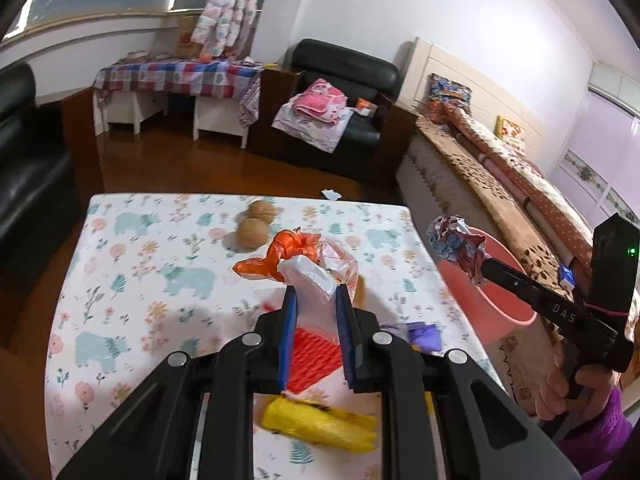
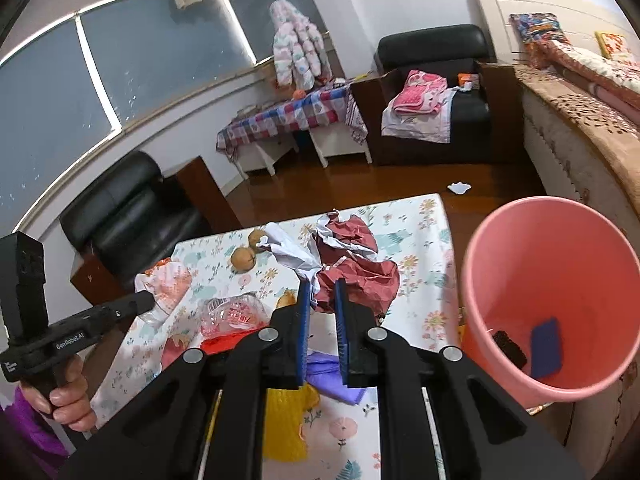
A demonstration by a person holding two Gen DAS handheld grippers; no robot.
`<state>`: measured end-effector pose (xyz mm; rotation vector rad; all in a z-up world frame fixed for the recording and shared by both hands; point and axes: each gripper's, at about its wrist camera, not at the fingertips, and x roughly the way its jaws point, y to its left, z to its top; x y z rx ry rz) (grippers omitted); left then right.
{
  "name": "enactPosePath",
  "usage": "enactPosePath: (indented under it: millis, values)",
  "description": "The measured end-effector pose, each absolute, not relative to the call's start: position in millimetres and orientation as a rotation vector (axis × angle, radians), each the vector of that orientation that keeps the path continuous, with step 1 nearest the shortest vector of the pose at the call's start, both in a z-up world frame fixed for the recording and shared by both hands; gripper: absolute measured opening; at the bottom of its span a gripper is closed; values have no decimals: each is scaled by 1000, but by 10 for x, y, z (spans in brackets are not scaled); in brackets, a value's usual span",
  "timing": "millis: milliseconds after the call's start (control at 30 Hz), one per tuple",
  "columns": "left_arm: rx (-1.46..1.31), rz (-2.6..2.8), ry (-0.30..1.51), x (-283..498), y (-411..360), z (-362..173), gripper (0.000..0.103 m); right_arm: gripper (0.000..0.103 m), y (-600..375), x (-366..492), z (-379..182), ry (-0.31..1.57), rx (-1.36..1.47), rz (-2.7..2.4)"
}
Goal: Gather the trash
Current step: 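Carry the white bag and red wrapper over the pink bucket with both tools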
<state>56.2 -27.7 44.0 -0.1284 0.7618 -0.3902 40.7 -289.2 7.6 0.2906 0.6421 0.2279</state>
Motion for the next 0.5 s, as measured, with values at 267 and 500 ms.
enactPosePath:
  millis: [267,500]
  values:
    - [-108,-487,749,577,-708,566,18,12,-3210,190,168,592,318,148]
    - [-81,-604,744,592,-1253,642,18,12,-3615,49,153,567,361,52]
